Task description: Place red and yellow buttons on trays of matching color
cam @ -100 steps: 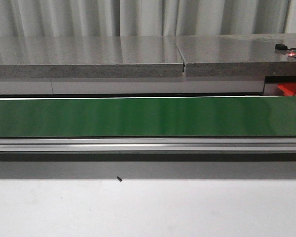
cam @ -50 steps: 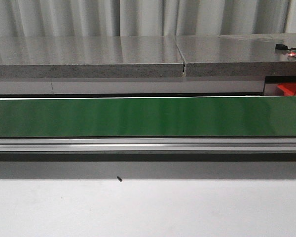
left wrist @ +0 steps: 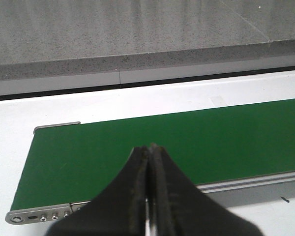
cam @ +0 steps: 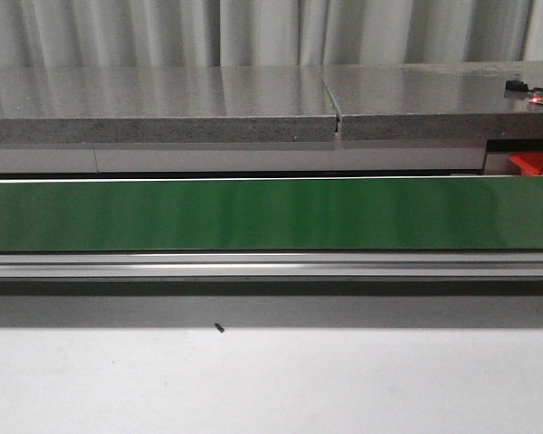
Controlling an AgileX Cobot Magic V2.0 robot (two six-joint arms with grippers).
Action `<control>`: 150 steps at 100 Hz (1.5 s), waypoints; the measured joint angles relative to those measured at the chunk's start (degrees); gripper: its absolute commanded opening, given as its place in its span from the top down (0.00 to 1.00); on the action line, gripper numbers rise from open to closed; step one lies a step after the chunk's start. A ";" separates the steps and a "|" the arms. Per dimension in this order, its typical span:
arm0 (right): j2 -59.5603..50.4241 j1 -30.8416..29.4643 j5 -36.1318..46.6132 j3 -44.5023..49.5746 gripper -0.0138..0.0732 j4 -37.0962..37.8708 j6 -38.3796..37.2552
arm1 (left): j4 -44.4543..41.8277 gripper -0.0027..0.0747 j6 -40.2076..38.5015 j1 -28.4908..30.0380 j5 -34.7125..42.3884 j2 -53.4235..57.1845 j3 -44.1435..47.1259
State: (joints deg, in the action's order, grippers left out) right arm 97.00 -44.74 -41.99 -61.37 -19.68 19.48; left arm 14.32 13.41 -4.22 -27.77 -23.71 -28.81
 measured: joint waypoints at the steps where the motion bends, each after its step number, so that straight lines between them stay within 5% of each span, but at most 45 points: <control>1: 0.00 0.00 0.00 0.00 0.67 0.00 0.00 | 0.00 0.99 0.00 0.00 0.00 0.00 0.00; 54: 2.41 0.00 0.02 -0.11 0.65 -0.63 0.12 | 0.00 0.99 0.00 0.00 0.00 0.00 0.00; 73: 2.62 0.00 0.02 -0.11 0.27 -0.86 0.12 | 0.00 0.99 0.00 0.00 0.00 0.00 0.00; 83: 3.18 0.00 -0.32 -0.11 0.16 -0.76 0.12 | 0.00 0.99 0.00 0.00 0.00 0.00 0.00; 129: -5.22 0.49 0.10 -2.79 0.16 -0.30 0.12 | 0.00 0.99 0.00 0.00 0.00 0.00 0.00; 150: -11.73 7.98 1.05 -4.55 0.16 -0.49 0.34 | 0.00 0.99 0.00 0.00 0.00 0.00 0.00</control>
State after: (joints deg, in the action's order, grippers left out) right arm 85.27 -36.75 -40.95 -65.92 -20.17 19.82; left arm 14.32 13.41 -4.22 -27.77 -23.71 -28.81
